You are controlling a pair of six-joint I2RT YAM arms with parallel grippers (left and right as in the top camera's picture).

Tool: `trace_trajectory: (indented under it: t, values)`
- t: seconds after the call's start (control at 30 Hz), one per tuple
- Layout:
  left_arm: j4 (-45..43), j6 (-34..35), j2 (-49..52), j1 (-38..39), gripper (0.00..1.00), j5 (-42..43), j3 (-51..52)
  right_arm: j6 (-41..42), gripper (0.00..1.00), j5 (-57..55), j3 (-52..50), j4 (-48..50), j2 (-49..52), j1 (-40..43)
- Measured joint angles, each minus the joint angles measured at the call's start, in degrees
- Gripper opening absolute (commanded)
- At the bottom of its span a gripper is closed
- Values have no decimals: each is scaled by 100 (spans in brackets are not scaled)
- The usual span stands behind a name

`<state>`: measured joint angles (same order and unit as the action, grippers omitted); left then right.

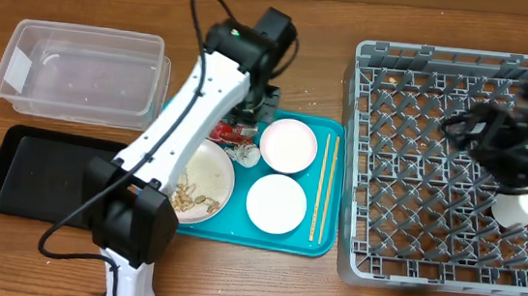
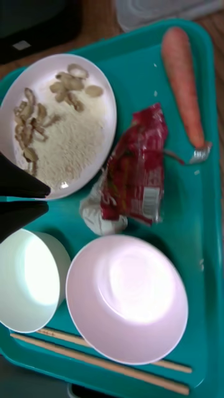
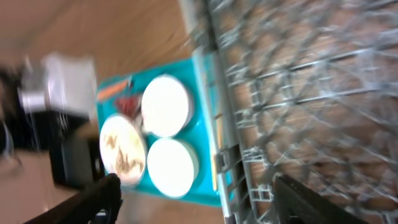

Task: Sort waste into correct bins and load items into the dishwasher

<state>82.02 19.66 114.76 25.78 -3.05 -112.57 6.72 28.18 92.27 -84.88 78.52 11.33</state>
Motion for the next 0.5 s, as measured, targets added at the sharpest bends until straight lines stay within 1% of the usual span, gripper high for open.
trace_trajectory:
  t: [0.07, 0.1, 0.13, 0.17, 0.2, 0.23, 0.33, 0.4, 0.5]
  values:
    - [120, 142, -98, -199, 30, 13, -118, -61, 70, 20, -184, 116, 28, -654]
    - [190, 216, -232, -363, 34, 20, -203, -46, 65, -13, -271, 188, 66, -979]
    - [256, 280, -372, -503, 39, 24, -262, 0, 63, -66, -365, 293, 127, -1294]
    - [332, 354, -520, -634, 47, 26, -319, 57, 62, -133, -437, 396, 186, -1539]
    - [417, 455, -721, -791, 60, 24, -369, 144, 63, -212, -522, 527, 271, -1814]
    - [522, 507, -920, -944, 100, 26, -413, 181, 62, -275, -608, 673, 367, -2063]
    - [756, 619, -1368, -1303, 100, 15, -479, 297, 60, -382, -787, 1043, 691, -2610]
    - [960, 702, -1602, -1528, 100, -2, -514, 540, 58, -566, -868, 1355, 960, -2922]
    - [1244, 726, -1705, -1759, 100, -2, -522, 1016, 57, -1049, -951, 1731, 1370, -3233]
